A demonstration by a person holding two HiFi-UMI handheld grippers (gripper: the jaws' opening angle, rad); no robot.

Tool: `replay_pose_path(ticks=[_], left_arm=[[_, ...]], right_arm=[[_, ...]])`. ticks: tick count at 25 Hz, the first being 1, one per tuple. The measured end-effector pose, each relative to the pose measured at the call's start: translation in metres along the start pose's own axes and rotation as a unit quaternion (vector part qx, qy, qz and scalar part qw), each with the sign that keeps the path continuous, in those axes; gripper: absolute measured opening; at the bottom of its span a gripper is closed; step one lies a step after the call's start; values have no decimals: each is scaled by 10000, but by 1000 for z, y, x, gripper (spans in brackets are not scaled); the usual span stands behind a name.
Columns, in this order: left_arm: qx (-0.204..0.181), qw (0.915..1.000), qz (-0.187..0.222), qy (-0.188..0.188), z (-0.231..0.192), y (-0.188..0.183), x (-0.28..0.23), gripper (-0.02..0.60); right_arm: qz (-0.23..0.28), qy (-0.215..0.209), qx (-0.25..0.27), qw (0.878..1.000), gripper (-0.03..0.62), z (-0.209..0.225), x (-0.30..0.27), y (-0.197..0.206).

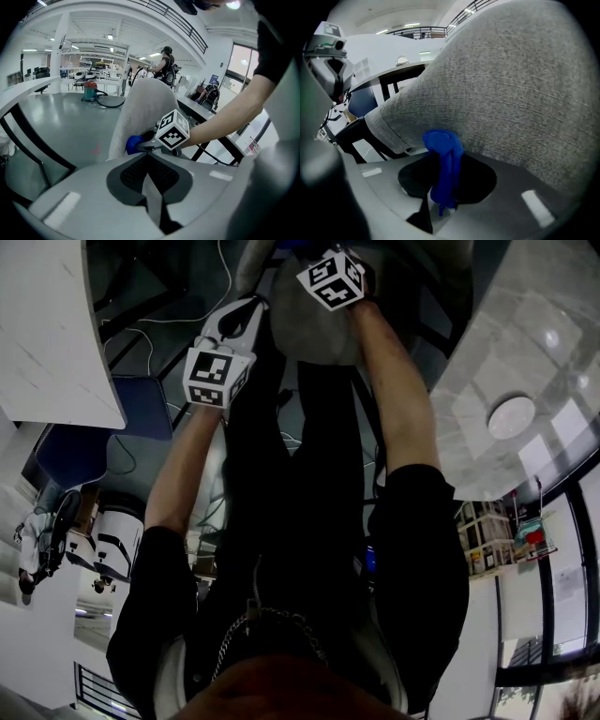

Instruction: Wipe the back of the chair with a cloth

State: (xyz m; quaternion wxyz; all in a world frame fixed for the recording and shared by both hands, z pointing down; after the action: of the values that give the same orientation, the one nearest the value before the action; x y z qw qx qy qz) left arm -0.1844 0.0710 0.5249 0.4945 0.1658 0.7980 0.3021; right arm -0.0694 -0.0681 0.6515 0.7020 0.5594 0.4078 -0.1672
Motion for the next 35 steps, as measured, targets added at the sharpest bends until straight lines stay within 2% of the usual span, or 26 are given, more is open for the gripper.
replay_pose_path(ticks=[8,16,27,35], left_arm=[[-239,9994,-150,192,2,-13,-12,11],[-440,9982,-234,323,7,-29,-22,11],[-656,9957,-351,556,17,-38,-38,11],[-806,9929,-460,744,23,-44,-53,11]], right_arm=[[81,484,-880,9949,98,25,12,10],[79,805,-1189,9896,98,44,23,19],[141,1358,-2048,9692,98,66,42,35],[239,1788,-2431,9531,98,83,57,45]])
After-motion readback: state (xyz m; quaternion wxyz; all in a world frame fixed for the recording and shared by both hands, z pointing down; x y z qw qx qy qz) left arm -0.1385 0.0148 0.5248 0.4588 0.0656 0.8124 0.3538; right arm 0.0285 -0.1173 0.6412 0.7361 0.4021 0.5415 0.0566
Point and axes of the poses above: the fingertips, and each gripper's own axes: x backward along the fingers, z to its right, y out of its underside, the point moved 8 cm from there along x, backward along the fingers, and after that the axes turned 4 degrees about x, right-handed, at the moved point
